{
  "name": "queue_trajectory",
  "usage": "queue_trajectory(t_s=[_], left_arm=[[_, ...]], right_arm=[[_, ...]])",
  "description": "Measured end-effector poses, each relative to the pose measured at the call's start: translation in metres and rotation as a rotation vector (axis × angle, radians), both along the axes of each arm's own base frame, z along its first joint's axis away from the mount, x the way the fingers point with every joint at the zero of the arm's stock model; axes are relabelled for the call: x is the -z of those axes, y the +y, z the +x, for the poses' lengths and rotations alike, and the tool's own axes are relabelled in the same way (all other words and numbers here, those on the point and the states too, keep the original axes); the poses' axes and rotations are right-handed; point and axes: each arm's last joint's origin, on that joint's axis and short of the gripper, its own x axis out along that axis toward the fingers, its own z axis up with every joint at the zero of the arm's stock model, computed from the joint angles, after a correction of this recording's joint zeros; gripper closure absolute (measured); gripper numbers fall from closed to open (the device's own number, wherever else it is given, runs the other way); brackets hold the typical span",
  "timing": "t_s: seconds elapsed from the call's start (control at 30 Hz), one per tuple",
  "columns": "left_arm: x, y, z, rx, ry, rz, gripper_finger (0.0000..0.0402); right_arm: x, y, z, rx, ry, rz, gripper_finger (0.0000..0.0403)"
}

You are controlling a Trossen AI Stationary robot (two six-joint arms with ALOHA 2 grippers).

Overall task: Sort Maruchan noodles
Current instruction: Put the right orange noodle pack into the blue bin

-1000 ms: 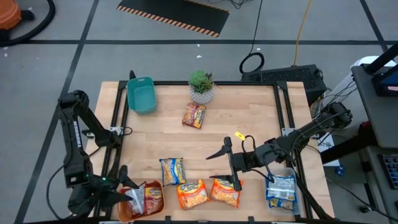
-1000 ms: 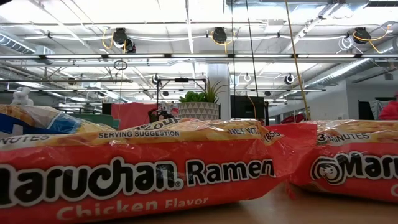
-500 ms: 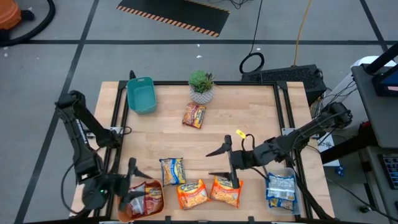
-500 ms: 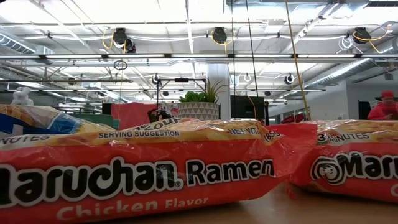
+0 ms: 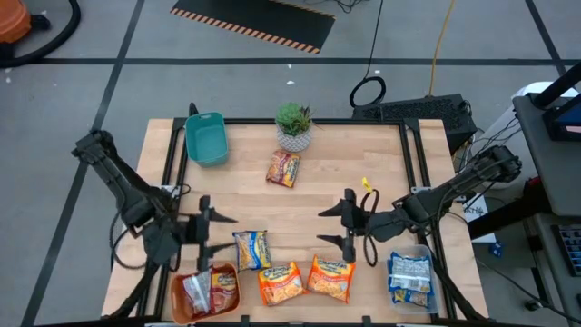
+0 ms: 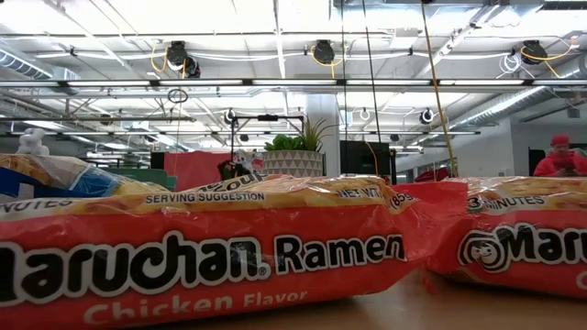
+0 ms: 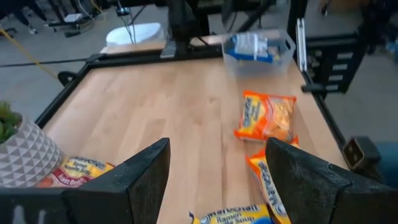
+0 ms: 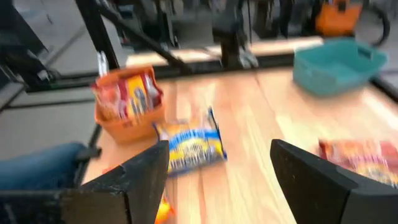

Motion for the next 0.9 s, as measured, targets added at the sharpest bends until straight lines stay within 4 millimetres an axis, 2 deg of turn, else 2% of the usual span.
queue_trajectory(t_s=[0.3,0.57,0.73,0.9], left_arm=[[-0.025,0.032,-0.013,-0.078,-0.098,-0.129,0.0133],[-0.020,0.035,-0.016,-0.089,-0.046,-0.110,0.0133],[-0.016,0.037,-0.017,-0.104,-0.020,-0.100,0.0133],[-0.017,0.040,-0.015,-0.117,-0.021,-0.086,0.0133]], right_arm=[[0.012,-0.001,-0.006,0.003,0.147,0.122,0.0131],[0.025,-0.004,-0.009,0.094,0.259,0.176,0.0131],[0.034,-0.012,0.002,0.159,0.266,0.150,0.0131],[0.042,-0.025,0.021,0.219,0.240,0.106,0.0131]])
